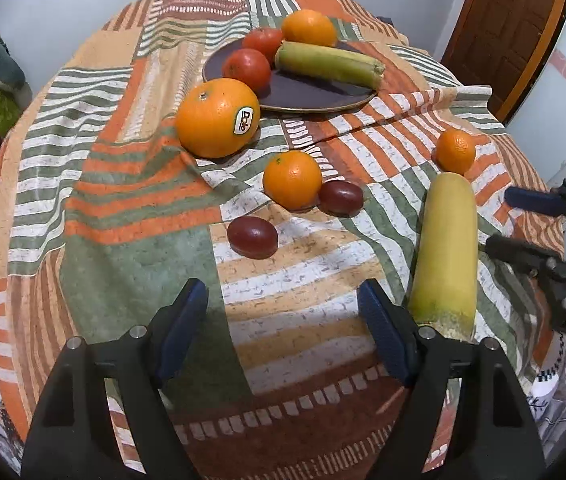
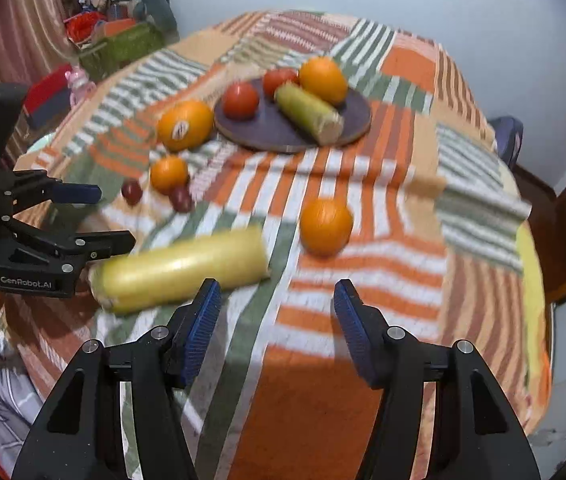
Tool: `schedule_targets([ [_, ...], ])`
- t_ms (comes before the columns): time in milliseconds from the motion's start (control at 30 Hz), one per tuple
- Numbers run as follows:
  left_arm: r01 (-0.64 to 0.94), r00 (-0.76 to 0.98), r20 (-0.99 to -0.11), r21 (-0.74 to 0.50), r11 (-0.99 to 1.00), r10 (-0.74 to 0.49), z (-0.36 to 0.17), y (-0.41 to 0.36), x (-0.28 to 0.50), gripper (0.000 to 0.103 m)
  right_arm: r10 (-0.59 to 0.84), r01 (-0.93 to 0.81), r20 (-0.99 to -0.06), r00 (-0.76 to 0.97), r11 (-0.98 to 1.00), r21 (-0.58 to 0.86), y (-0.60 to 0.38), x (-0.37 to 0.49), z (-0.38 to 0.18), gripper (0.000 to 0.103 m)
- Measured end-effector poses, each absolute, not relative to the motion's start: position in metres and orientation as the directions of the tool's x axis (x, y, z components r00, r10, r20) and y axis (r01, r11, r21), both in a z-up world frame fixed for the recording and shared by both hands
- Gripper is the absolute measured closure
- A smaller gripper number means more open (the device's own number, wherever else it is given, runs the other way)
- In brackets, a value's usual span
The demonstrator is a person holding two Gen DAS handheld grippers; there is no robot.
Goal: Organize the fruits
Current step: 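Move right gripper to second yellow cylinder and grasp it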
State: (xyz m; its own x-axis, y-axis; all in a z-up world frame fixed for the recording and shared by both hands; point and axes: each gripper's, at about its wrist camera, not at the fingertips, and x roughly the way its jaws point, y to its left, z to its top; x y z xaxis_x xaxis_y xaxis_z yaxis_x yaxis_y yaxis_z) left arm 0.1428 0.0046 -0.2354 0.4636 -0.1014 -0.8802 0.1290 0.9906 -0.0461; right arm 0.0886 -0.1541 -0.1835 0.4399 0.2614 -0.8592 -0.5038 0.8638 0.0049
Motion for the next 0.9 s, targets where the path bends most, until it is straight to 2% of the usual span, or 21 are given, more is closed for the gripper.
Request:
schedule_targets([
  [400,0.149,0.469,-0.874,-0.062,0.987,-0.126,-0.228,-0.016,0.135,0.024,0.28,-0.457,-0.847,0.452,0.888,0.05,-0.142,0.111,-0.185,0.047],
  [567,0.161,0.481,-0.866,-0.063,0.985,-0.134,-0.225,-0.025,0.135,0.024,0.251,-0.458,-0.85,0.463,0.889,0.013,-0.135,0.12,-0.183,0.047],
  [667,0.155,0.477,-0.864,-0.094,0.983,-0.158,-0.224,-0.019,0.134,0.024,0.278,-0.454,-0.842,0.463,0.89,0.044,-0.14,0.117,-0.173,0.047],
  [900,0.079,0.535,-0.837,-0.086,0.993,-0.116,-0.208,0.011,0.126,0.024,0.349,-0.483,-0.833,0.43,0.868,0.114,-0.126,0.101,-0.163,0.047],
])
